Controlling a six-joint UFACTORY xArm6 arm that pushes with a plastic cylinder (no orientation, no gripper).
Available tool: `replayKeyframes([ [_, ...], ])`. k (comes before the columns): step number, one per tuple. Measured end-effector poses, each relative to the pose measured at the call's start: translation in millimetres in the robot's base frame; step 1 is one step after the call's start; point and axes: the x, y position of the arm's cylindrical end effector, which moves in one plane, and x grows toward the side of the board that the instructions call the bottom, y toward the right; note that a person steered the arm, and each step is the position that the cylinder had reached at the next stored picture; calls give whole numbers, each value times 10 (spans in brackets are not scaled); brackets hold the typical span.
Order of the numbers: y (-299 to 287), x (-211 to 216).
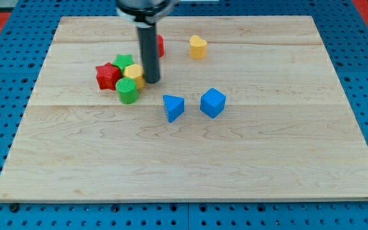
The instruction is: Separate the green star and red star from each other
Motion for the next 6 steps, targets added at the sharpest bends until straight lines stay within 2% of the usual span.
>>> replayKeyframes([
  [1, -53, -136],
  [2, 163, -230],
  [4, -766, -430],
  [5, -867, -710],
  [6, -1071, -313],
])
